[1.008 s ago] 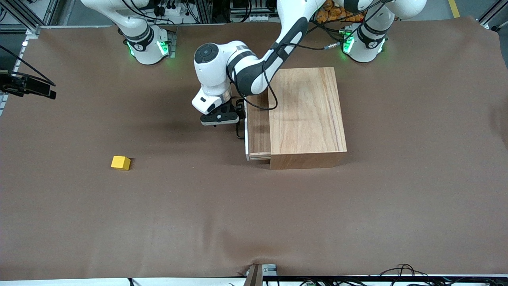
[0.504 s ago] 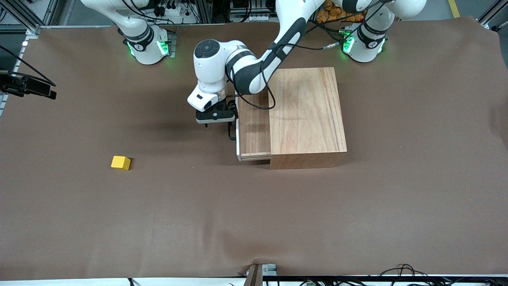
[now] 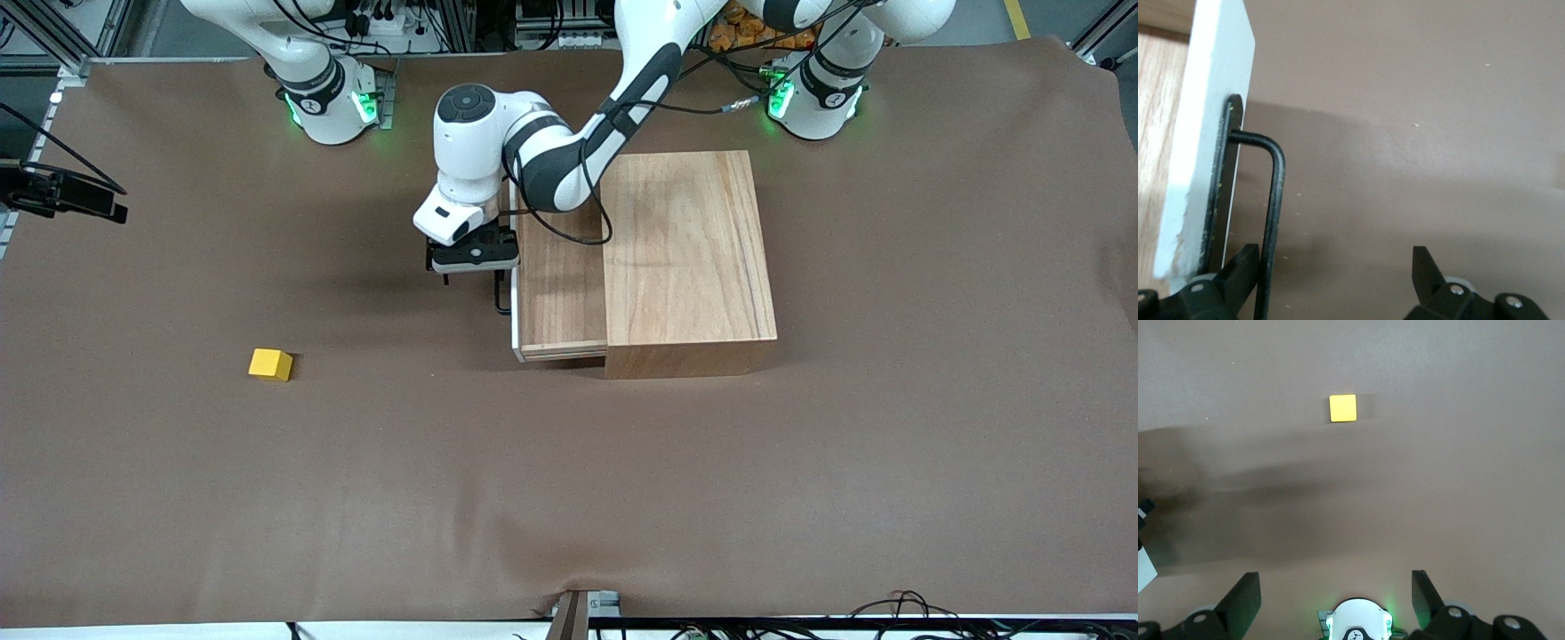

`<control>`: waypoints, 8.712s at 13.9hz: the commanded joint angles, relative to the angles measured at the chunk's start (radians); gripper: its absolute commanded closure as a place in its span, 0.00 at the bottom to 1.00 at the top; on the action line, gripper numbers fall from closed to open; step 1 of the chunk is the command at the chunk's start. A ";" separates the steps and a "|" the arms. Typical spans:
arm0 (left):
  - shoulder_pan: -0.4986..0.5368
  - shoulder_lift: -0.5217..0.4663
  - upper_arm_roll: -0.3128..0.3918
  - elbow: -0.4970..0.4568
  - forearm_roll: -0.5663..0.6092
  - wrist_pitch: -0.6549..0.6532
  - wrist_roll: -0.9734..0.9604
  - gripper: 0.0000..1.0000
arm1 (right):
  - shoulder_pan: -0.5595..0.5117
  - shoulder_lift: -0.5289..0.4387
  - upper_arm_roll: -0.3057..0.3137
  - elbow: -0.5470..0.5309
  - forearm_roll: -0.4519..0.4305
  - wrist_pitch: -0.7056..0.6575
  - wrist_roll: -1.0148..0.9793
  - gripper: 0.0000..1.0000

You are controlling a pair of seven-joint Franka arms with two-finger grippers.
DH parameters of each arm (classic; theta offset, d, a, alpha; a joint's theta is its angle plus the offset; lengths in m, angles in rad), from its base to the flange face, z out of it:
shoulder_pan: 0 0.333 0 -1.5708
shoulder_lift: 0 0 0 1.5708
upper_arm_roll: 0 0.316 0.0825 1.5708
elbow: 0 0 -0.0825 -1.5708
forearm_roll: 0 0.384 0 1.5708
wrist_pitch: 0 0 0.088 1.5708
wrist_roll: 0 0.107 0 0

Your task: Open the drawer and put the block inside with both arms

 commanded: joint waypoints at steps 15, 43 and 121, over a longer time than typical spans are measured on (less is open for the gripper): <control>0.289 -0.470 0.042 0.008 0.039 -0.813 0.359 0.00 | -0.012 0.022 0.016 -0.017 0.018 0.053 0.000 0.00; 1.131 -0.913 -0.145 -0.354 -0.027 -0.823 1.249 0.00 | 0.067 0.479 0.019 -0.279 0.050 0.776 -0.079 0.00; 1.225 -0.985 -0.208 -0.428 -0.041 -0.815 1.258 0.00 | 0.214 0.445 0.444 0.170 0.010 0.433 0.451 0.00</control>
